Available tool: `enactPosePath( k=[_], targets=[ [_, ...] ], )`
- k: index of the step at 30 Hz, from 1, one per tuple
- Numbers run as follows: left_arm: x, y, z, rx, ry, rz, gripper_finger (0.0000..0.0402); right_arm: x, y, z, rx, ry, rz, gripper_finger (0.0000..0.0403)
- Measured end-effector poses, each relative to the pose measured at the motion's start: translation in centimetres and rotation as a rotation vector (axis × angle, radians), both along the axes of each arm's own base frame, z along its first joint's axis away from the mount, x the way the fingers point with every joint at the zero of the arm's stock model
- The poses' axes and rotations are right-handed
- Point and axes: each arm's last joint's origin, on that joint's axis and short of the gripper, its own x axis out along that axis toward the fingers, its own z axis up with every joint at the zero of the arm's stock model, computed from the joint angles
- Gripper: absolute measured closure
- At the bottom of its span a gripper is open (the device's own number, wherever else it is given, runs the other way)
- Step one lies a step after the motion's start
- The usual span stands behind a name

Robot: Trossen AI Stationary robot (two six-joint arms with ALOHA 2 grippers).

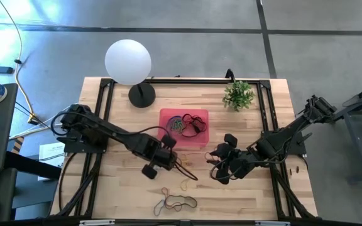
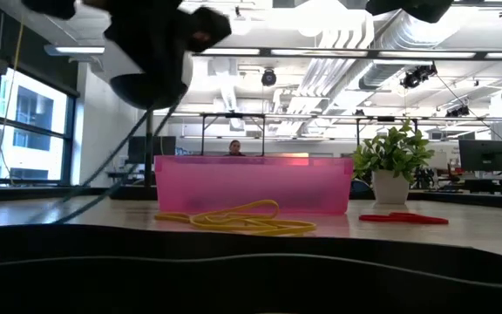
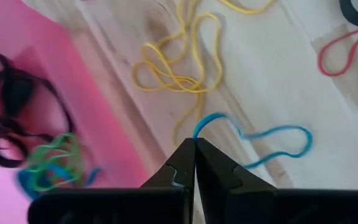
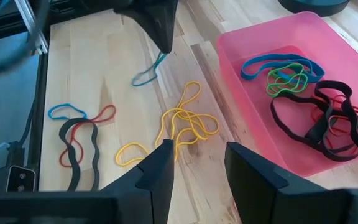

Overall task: Pick and place rubber bands into bin
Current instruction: Put the blue rubber band into the red bin

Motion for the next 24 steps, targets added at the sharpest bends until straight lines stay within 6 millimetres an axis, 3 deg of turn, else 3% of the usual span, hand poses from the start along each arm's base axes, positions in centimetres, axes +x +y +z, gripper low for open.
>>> enactPosePath(
  k=[10, 18, 24],
  targets=[
    [0.8, 0.6, 4.1, 0.123, -0.069, -0.038, 0.0402, 0.0, 0.0, 0.0, -0.011, 0.000, 0.001, 0.0269],
    [1.4, 3.2, 6.7, 0.183, -0.101, -0.015, 0.0401, 0.0, 0.0, 0.0, -0.014, -0.001, 0.000, 0.0269],
    [1.8, 6.4, 8.7, 0.223, -0.132, 0.010, 0.0401, 0.0, 0.0, 0.0, -0.014, -0.001, 0.000, 0.0269]
  ],
)
